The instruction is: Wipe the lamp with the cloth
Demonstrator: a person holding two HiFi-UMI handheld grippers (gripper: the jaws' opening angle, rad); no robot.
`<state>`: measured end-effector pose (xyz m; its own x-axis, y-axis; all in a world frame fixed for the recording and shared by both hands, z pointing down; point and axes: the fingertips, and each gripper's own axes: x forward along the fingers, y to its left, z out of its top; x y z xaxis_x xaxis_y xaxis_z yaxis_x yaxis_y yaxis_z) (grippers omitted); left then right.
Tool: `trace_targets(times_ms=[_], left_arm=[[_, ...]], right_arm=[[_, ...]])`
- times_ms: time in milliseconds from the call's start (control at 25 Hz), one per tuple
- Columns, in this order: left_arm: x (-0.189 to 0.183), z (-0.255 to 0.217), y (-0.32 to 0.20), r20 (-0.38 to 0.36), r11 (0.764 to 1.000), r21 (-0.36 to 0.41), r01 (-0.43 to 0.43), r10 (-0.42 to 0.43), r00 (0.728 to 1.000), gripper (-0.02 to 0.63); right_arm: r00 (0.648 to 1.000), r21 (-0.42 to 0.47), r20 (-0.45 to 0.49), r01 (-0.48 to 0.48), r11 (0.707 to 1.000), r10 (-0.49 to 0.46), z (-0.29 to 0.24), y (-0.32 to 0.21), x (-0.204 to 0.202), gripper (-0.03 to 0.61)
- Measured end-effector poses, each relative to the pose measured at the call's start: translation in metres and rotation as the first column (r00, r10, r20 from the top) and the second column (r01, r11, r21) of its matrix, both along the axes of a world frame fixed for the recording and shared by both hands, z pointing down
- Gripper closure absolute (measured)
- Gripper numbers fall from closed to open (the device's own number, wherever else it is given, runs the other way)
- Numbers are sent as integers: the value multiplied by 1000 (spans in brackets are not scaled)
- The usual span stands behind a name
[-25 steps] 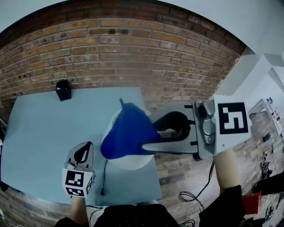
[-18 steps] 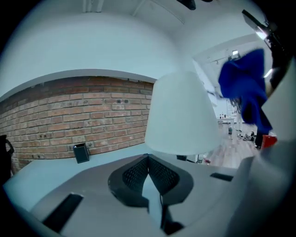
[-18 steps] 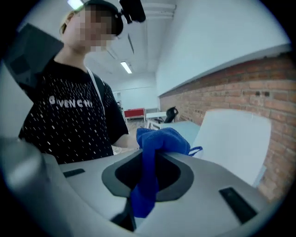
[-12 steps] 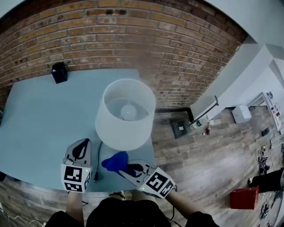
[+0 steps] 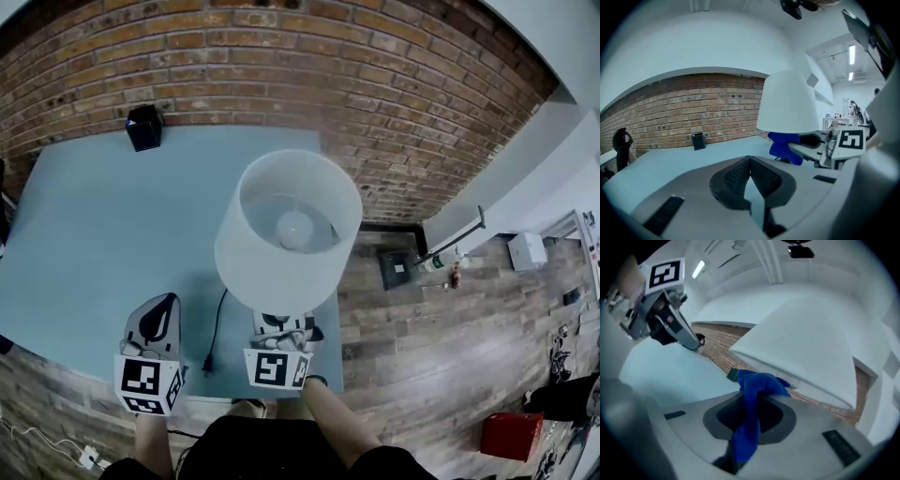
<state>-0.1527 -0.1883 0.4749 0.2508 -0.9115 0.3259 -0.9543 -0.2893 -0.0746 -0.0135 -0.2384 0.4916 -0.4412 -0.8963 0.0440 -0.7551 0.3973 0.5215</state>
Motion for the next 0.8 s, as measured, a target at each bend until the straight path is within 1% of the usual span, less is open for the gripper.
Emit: trace_targets(times_ms=[80, 160, 240, 320, 400, 440, 480, 520, 560, 600, 640, 680, 720, 760, 800], left_arm=[[-2, 3, 1, 3, 1000, -10, 9, -9, 1000, 604], [-5, 4, 1, 3, 1000, -14, 17, -17, 1000, 604], [-8, 4, -1, 5, 1000, -14, 19, -19, 1000, 604], [-8, 4, -5, 9, 1000, -14, 17, -17, 1000, 604], [-5, 5, -9, 9, 1000, -17, 9, -9, 1000, 604], [-3, 6, -11, 8, 1000, -20, 2, -2, 1000, 604], [-1, 7, -12, 6, 1000, -23, -6, 6, 1000, 605], [1, 8, -13, 3, 1000, -26, -13, 13, 1000, 604], [4, 9, -14, -1, 999, -28, -20, 19, 1000, 604], [7, 11, -14, -6, 999, -30, -25, 25, 1000, 604], [10, 12, -14, -12, 999, -32, -32, 32, 999, 604], [13, 13, -15, -14, 999, -34, -39, 39, 999, 604], [14, 14, -16, -14, 998, -37, -46, 46, 999, 604], [15, 16, -16, -13, 998, -42, -53, 52, 999, 604], [16, 17, -17, -11, 997, -47, -58, 57, 998, 604]], right_arm=[[998, 22, -60, -30, 999, 32, 12, -12, -1, 517], [994, -9, -110, -26, 1000, 25, 30, -21, -5, 517], [989, -94, -149, -6, 996, -8, 53, -25, -12, 517], [988, -230, -145, 9, 973, -43, 76, -28, -17, 517], [987, -342, -138, 30, 939, -82, 91, -28, -21, 517], [982, -387, -146, 56, 920, -121, 97, -24, -24, 517], [971, -437, -153, 100, 894, -184, 103, -17, -28, 517], [952, -492, -146, 166, 854, -269, 109, -5, -34, 517], [927, -541, -112, 246, 804, -359, 112, 11, -39, 517], [902, -566, -58, 323, 758, -427, 109, 27, -41, 517], [891, -559, 2, 378, 738, -455, 100, 40, -38, 517], [894, -522, 60, 406, 750, -443, 85, 47, -29, 517], [906, -464, 120, 413, 784, -406, 67, 50, -17, 517], [914, -394, 192, 404, 825, -356, 46, 50, -1, 517], [914, -325, 274, 382, 865, -300, 26, 47, 16, 517]])
